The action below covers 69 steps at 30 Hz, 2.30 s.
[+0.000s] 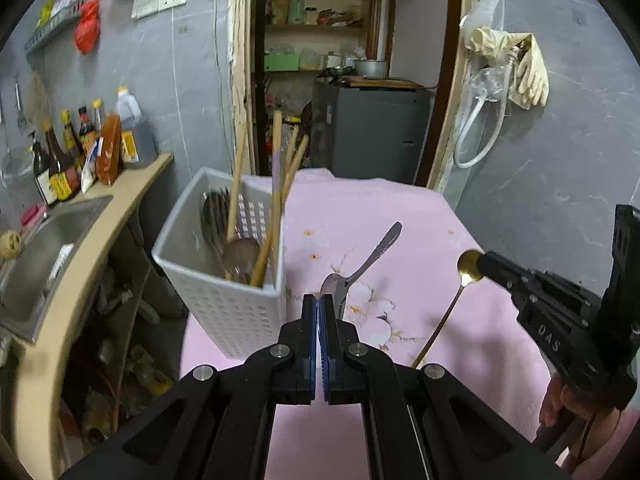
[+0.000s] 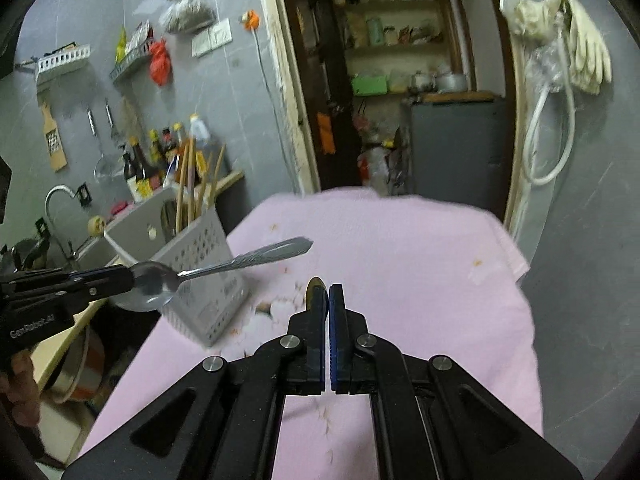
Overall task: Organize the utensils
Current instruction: 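Carry both spoons over the white caddy and open both tools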
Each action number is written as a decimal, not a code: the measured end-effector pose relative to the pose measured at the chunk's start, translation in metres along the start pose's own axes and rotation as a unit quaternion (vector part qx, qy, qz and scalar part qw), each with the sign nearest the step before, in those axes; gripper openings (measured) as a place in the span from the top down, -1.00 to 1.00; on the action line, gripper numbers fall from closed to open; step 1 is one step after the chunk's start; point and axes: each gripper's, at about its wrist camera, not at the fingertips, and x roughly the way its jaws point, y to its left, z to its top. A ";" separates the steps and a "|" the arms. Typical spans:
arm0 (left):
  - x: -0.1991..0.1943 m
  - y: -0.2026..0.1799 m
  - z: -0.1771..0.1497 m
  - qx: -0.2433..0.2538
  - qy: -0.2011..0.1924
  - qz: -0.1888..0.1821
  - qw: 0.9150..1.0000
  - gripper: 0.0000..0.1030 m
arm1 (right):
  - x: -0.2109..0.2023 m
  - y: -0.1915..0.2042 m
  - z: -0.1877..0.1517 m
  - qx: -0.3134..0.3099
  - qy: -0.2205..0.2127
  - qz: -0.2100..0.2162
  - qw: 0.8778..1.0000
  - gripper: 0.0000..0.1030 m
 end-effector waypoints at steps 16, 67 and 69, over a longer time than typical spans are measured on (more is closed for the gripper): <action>-0.059 0.064 0.055 0.006 -0.026 0.028 0.999 0.96 | -0.031 0.072 0.100 -0.053 -0.123 0.004 0.991 0.97; -0.031 0.079 0.068 0.021 0.081 0.068 0.994 0.94 | 0.046 0.160 0.090 -0.165 -0.070 0.029 0.983 0.97; -0.028 0.081 0.070 0.012 0.079 0.061 0.995 0.94 | 0.047 0.159 0.089 -0.164 -0.069 0.033 0.984 0.97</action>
